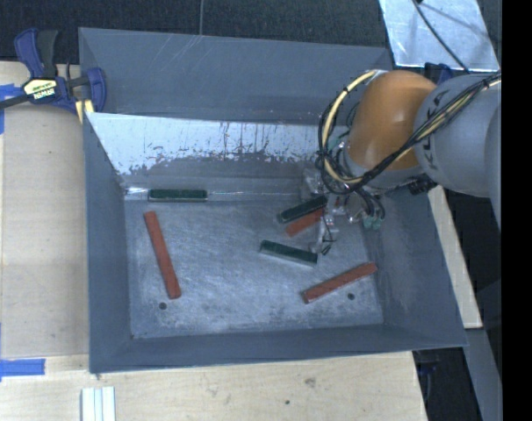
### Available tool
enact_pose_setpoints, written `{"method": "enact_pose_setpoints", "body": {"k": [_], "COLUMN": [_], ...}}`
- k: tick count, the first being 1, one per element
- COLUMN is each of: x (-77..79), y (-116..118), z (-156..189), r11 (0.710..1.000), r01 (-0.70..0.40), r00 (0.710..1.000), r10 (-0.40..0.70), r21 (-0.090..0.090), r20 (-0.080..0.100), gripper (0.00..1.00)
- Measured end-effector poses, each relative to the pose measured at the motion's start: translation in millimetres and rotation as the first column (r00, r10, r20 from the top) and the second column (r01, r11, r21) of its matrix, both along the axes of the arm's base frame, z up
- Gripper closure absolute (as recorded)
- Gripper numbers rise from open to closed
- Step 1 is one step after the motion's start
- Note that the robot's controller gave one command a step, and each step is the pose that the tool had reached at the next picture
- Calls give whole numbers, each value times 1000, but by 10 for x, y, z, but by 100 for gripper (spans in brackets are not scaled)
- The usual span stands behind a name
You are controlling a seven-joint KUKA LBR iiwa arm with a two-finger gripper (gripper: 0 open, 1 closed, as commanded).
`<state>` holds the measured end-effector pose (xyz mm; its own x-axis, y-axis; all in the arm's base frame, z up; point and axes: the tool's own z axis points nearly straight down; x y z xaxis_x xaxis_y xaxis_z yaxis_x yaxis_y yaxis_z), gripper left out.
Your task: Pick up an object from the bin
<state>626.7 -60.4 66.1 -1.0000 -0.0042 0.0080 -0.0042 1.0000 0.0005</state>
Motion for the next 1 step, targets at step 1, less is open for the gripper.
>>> {"method": "enact_pose_setpoints", "body": {"k": [1], "x": [22], "y": [4], "z": [51], "r11": [1000], "r01": [0], "r00": [1000], "r10": [0], "r21": [-1], "r20": [11], "gripper": [100]}}
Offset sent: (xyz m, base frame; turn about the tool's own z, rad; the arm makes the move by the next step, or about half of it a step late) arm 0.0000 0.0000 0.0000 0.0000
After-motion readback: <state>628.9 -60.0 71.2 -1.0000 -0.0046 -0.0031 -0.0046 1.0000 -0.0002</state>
